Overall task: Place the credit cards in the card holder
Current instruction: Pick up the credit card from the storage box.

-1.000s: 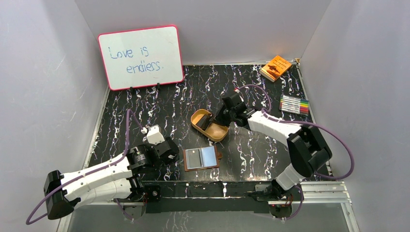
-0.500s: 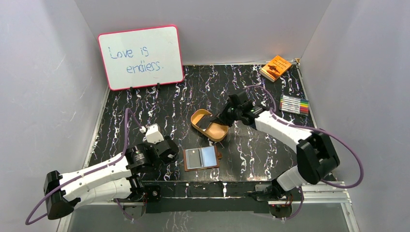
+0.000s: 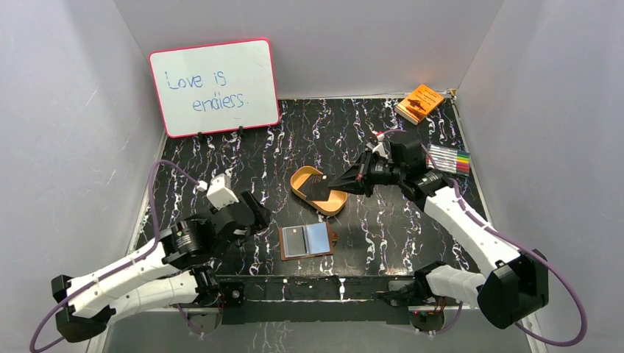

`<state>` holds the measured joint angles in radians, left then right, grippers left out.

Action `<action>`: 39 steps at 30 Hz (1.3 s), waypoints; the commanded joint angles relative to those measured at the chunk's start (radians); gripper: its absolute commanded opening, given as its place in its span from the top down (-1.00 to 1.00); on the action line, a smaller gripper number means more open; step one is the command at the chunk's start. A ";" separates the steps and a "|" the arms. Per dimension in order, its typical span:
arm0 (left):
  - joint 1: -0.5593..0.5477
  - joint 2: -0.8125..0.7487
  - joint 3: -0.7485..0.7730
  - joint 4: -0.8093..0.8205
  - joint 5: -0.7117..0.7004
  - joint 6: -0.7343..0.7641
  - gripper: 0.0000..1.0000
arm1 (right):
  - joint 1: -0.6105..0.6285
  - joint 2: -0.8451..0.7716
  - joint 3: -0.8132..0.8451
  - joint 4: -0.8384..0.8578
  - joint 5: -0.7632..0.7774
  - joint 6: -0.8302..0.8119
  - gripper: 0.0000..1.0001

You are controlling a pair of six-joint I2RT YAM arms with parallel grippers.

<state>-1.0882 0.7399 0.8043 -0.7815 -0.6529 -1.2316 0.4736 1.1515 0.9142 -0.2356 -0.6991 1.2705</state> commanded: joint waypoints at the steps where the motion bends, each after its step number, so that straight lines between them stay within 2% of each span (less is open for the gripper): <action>1: 0.004 -0.104 -0.010 0.237 0.030 0.101 -0.35 | -0.001 -0.051 -0.045 0.058 -0.170 -0.069 1.00; 5: 0.004 -0.212 -0.105 0.518 0.140 0.181 -0.47 | -0.002 -0.094 -0.080 0.149 -0.232 -0.124 1.00; 8: 0.004 -0.232 -0.156 0.684 0.232 0.219 -0.49 | -0.002 -0.129 -0.102 0.239 -0.279 -0.150 1.00; 13: 0.004 -0.206 -0.195 0.871 0.364 0.261 -0.50 | -0.002 -0.174 -0.128 0.394 -0.323 -0.143 1.00; 18: 0.004 -0.173 -0.209 1.022 0.449 0.307 -0.50 | -0.001 -0.193 -0.132 0.477 -0.370 -0.143 1.00; 24: 0.004 -0.129 -0.185 1.071 0.471 0.340 -0.50 | -0.002 -0.207 -0.127 0.506 -0.392 -0.143 1.00; 39: 0.003 -0.088 -0.195 1.060 0.472 0.329 -0.45 | -0.002 -0.228 -0.135 0.551 -0.401 -0.110 1.00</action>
<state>-1.0878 0.6453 0.5968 0.2375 -0.1932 -0.9157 0.4732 0.9463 0.7868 0.2420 -1.0760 1.1515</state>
